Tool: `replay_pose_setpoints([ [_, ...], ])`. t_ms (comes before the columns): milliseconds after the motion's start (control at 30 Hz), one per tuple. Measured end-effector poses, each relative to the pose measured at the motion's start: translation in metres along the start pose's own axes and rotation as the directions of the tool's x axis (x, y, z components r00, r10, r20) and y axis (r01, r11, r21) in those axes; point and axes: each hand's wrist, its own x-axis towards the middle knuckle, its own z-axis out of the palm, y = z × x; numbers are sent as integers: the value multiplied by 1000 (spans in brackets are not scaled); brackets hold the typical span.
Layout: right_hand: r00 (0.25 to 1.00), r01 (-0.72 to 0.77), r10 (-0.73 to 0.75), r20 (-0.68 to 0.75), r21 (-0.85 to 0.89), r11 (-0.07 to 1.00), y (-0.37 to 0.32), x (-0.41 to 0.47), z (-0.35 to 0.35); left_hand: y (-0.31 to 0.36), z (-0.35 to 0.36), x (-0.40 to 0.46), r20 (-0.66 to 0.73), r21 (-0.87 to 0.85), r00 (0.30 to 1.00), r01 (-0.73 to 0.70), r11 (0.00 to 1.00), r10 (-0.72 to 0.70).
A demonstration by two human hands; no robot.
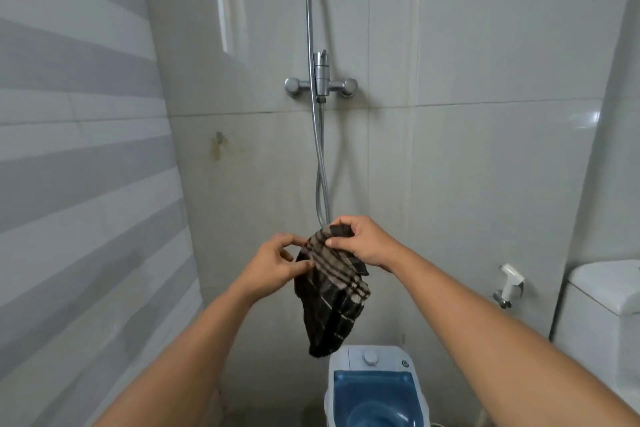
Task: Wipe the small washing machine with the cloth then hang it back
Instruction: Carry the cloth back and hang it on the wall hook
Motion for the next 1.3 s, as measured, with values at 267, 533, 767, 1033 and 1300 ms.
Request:
replay_pose_setpoints([
  [267,999,27,-29,-18,-83,996,-83,72,-33,19,-102,35,74,-96,996,55,994,-48],
  [533,976,38,-27,214,-47,998,-83,133,15,39,-150,94,1,86,1000,-16,996,16],
  [767,989,117,-117,91,-2,993,-69,247,69,-18,-216,153,-191,365,968,-85,927,164],
  [1033,946,261,-312,-86,-365,894,-78,388,104,-90,-264,243,-239,838,829,-87,538,506],
  [1300,821,318,-564,-84,-754,575,-85,455,132,-131,-292,317,-395,819,738,12,574,547],
])
